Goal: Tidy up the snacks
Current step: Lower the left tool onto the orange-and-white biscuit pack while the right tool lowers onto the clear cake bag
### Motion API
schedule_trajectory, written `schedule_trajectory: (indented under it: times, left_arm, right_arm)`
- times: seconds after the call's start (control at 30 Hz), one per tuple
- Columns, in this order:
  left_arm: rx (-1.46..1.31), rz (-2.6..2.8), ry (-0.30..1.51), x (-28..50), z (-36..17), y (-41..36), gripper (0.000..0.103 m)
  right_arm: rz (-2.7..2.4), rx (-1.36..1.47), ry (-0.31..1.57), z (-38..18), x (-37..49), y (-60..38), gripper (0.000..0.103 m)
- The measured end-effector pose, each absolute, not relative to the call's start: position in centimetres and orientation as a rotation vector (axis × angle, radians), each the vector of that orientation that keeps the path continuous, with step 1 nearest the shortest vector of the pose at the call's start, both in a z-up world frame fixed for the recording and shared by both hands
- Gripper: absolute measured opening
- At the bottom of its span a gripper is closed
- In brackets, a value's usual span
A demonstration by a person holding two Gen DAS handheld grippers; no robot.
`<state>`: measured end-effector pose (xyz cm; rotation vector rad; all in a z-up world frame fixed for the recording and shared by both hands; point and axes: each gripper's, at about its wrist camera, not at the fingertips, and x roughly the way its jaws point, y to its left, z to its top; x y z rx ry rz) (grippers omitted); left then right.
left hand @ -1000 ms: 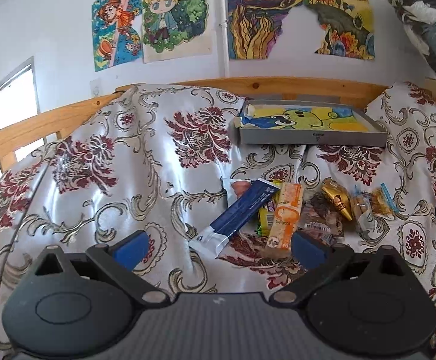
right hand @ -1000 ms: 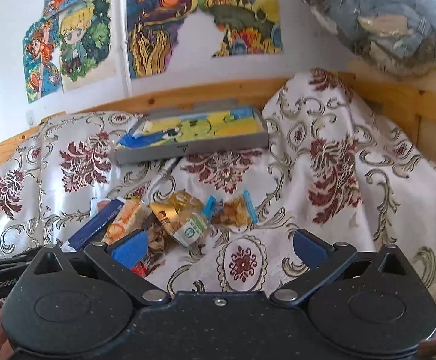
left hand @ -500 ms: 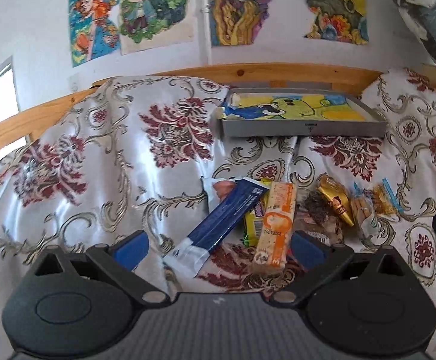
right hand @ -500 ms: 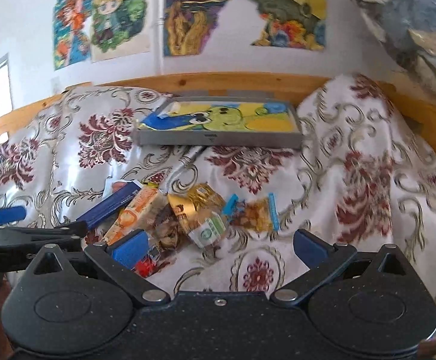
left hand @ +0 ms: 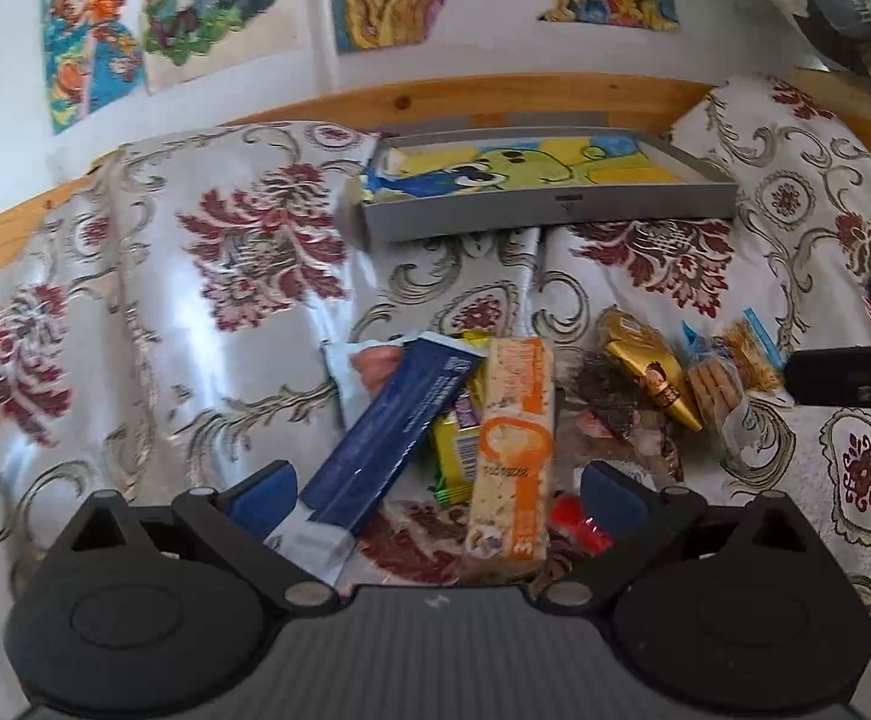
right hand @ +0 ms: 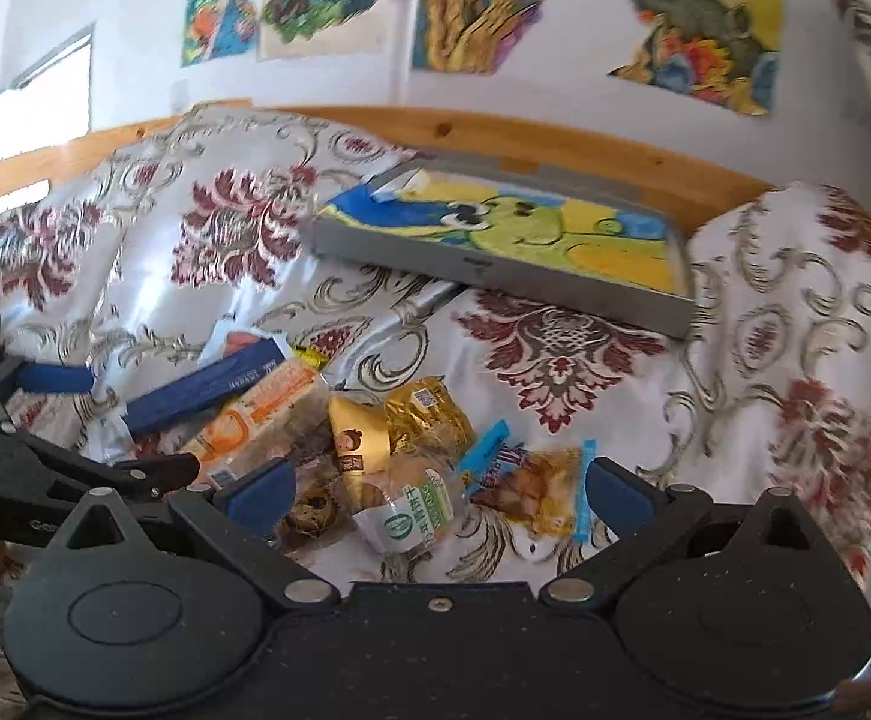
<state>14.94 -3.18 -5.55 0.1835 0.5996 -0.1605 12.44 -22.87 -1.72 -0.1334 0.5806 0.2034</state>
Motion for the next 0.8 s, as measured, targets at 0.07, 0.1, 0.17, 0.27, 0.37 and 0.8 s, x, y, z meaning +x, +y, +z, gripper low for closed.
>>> schedule_trajectory:
  times: [0.07,0.1,0.17,0.27,0.37,0.8]
  left_arm:
    - [0.190,-0.193,0.601,15.5,-5.6,-3.3,0.102]
    - [0.193,-0.211,0.604,15.7,-5.7,-3.3,0.102]
    - [0.202,-0.242,0.614,16.2,-5.7,-3.3,0.102]
    - [0.196,-0.283,0.634,16.9,-5.8,-2.8,0.102]
    - [0.178,-0.311,0.662,17.6,-5.7,-2.2,0.102]
    - [0.070,-0.319,0.787,21.6,-5.6,-3.2,0.075]
  right_arm:
    - [0.224,-0.165,0.588,-2.1,13.5,-22.9,0.102]
    - [0.236,-0.185,0.592,-2.3,14.0,-22.9,0.102]
    - [0.277,-0.224,0.606,-2.8,14.9,-23.0,0.102]
    - [0.361,-0.273,0.631,-3.5,16.0,-23.0,0.102]
    - [0.452,-0.292,0.674,-4.0,17.2,-23.0,0.102]
    - [0.482,-0.269,0.716,-5.2,18.9,-24.0,0.090]
